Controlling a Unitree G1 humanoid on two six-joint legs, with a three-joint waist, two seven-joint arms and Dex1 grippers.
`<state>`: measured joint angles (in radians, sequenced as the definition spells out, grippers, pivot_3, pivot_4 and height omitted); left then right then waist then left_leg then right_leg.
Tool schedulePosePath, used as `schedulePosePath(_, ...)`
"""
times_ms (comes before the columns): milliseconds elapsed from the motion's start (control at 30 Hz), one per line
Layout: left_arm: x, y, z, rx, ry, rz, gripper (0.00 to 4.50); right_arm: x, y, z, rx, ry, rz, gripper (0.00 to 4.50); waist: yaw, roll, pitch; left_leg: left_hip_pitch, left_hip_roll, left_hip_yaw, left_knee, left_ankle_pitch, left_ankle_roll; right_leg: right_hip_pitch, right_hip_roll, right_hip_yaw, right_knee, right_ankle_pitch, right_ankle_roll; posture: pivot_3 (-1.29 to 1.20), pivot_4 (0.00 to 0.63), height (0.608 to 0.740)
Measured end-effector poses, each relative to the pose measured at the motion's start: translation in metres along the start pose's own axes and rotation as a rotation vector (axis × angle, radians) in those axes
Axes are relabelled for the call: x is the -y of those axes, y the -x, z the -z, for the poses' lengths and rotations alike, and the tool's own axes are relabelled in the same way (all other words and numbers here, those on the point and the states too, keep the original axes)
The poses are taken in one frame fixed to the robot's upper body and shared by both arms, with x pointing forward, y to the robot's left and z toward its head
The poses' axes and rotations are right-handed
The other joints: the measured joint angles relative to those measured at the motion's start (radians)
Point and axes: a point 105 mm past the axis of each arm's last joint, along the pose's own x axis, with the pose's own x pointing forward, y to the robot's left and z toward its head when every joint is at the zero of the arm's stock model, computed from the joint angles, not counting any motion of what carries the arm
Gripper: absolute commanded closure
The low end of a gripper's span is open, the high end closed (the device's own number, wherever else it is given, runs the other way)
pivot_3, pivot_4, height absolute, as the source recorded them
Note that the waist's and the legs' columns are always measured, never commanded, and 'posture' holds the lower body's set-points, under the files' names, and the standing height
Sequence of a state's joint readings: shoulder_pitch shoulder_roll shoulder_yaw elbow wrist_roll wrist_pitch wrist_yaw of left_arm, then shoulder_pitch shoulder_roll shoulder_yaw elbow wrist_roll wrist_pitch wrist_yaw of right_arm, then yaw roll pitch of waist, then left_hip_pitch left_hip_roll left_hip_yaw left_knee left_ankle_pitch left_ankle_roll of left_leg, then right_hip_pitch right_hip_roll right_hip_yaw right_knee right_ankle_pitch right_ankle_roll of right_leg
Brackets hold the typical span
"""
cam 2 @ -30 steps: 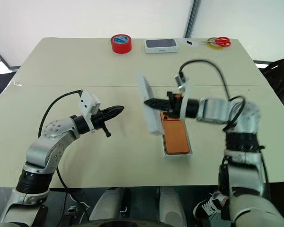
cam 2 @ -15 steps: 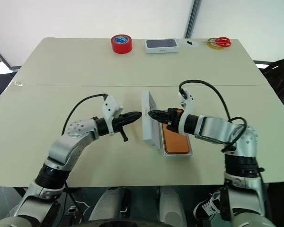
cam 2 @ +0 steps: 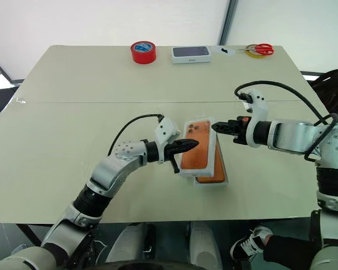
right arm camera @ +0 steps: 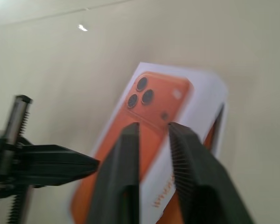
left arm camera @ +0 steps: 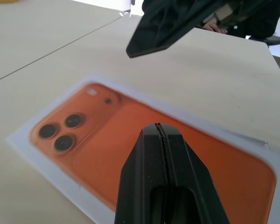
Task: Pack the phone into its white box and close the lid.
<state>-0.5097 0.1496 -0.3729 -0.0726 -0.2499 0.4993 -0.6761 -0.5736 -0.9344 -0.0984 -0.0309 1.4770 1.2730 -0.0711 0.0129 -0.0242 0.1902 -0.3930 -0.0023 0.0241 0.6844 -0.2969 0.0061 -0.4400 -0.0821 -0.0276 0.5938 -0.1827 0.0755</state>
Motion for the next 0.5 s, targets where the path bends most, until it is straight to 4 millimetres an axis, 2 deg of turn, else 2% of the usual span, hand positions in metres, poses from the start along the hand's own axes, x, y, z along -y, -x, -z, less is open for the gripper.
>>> schedulePosePath(167,-0.011,0.006,-0.006,0.032,0.061,-0.058,4.5,0.014,0.003,0.006,-0.057,0.255,0.133,4.46,-0.001,0.0,0.0,0.0,0.0,0.0,0.0,0.0,0.0,0.0,0.0,0.0,0.0,-0.001,0.001,0.0,0.15,0.732)
schedulePosePath(300,-0.035,0.024,-0.01,0.037,0.096,-0.171,4.5,0.022,-0.002,0.019,-0.11,0.402,0.181,4.46,0.0,0.0,0.0,0.0,0.0,0.0,0.0,0.0,0.0,0.0,0.0,0.0,0.0,-0.002,0.003,0.0,0.15,0.732)
schedulePosePath(400,-0.053,0.039,0.0,-0.045,0.085,-0.253,4.5,0.024,-0.005,0.027,-0.147,0.495,0.196,4.46,-0.001,0.0,0.0,0.0,0.0,0.0,0.0,0.0,0.0,-0.001,0.0,0.0,0.0,-0.001,0.002,0.0,0.15,0.732)
schedulePosePath(500,-0.065,0.056,0.021,-0.189,0.085,-0.309,4.5,0.02,-0.008,0.027,-0.14,0.553,0.192,4.46,-0.001,0.0,0.0,0.0,0.0,0.0,0.0,0.0,0.0,-0.001,0.0,0.0,0.0,0.0,0.001,0.0,0.15,0.732)
